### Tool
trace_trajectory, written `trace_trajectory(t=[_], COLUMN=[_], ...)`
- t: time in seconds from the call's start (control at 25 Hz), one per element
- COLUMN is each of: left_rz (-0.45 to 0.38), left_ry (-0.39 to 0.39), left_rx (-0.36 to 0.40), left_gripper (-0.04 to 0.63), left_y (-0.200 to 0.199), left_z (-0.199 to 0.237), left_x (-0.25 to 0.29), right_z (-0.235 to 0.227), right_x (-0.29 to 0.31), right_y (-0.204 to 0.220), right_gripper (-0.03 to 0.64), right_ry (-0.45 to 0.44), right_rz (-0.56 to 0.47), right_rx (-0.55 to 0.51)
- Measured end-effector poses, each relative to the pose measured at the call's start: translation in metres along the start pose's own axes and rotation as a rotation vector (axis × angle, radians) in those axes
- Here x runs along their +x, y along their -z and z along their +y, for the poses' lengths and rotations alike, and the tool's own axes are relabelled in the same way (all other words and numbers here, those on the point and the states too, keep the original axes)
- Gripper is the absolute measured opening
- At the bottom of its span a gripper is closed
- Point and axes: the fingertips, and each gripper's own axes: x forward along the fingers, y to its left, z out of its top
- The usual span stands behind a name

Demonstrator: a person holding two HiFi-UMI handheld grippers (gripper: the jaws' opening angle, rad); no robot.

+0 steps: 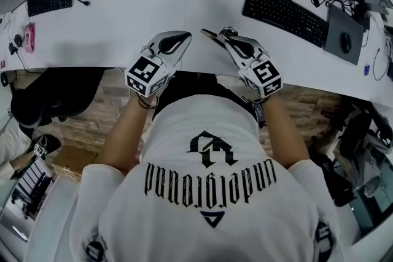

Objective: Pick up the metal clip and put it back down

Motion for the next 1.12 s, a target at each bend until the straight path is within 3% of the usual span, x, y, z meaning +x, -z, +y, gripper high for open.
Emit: trace_trajectory(t=[0.52,1.12], left_rz=[0.092,0.135], left_ry=[0.052,0.111], left_rx=[-0.065,-0.095], left_gripper=[0.014,0.014], left_y=[0.057,0.071], left_z=[0.021,0.018], left_x=[0.026,0.045], right_z=[-0.017,-0.03], right_x=[0.051,0.071], right_y=[0.064,0.092], right_gripper=[0.026,0.025], right_ry=[-0.044,-0.048], right_rz=[0.095,0.12], right_rx=[0.084,0.203])
